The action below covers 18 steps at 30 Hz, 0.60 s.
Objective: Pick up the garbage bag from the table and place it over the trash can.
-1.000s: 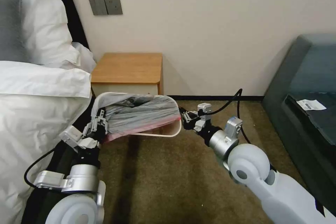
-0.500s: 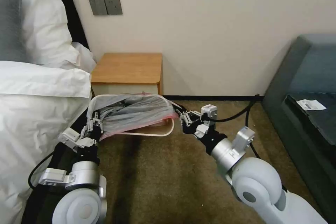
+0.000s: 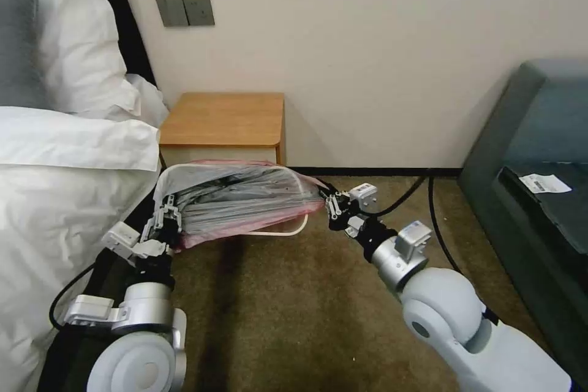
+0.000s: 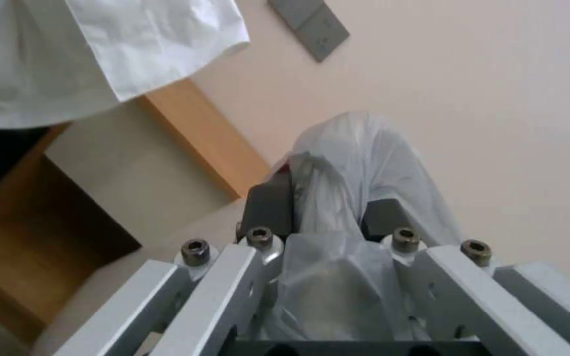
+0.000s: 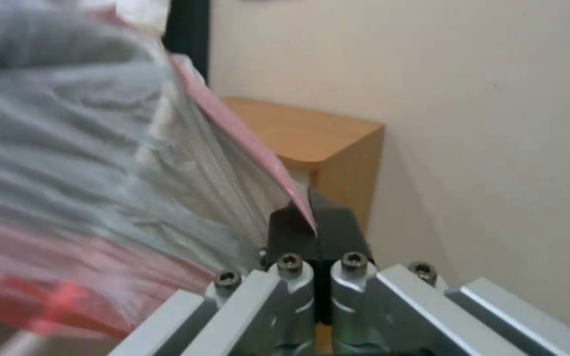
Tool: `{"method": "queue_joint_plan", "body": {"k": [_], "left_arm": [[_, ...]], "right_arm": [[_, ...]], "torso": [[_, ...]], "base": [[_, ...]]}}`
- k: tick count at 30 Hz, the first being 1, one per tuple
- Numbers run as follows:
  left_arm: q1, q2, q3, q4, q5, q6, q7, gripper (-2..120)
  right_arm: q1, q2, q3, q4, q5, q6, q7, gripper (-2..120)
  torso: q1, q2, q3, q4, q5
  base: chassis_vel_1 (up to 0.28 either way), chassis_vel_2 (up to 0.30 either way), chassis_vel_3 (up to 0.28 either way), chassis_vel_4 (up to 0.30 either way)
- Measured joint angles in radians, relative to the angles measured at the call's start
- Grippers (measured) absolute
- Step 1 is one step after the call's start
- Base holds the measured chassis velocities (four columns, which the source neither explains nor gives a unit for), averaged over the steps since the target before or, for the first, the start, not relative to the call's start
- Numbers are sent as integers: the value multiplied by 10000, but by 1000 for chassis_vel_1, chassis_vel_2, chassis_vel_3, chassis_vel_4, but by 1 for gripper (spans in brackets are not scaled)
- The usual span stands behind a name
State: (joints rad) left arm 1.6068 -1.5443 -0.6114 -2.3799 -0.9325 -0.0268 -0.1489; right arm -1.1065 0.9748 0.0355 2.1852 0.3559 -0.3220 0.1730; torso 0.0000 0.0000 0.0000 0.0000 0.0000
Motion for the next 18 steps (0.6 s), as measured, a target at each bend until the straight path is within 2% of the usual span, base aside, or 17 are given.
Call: {"method": "queue_joint_plan", "body": {"k": [8,18], "left_arm": [[-112,-125,42,-85,-488,55,-184,15],[-180,-349,199,-136,-1041,-17,-358,15]], "right_arm": [[-44,-203,-682,43,-1932,-394,-109,0],[-181,-197,-1237,195,-2718,-1199,105,0]], "torso": [[0,0,0,0,0],[0,0,0,0,-2]], "base": [[0,0,0,0],[0,0,0,0]]}}
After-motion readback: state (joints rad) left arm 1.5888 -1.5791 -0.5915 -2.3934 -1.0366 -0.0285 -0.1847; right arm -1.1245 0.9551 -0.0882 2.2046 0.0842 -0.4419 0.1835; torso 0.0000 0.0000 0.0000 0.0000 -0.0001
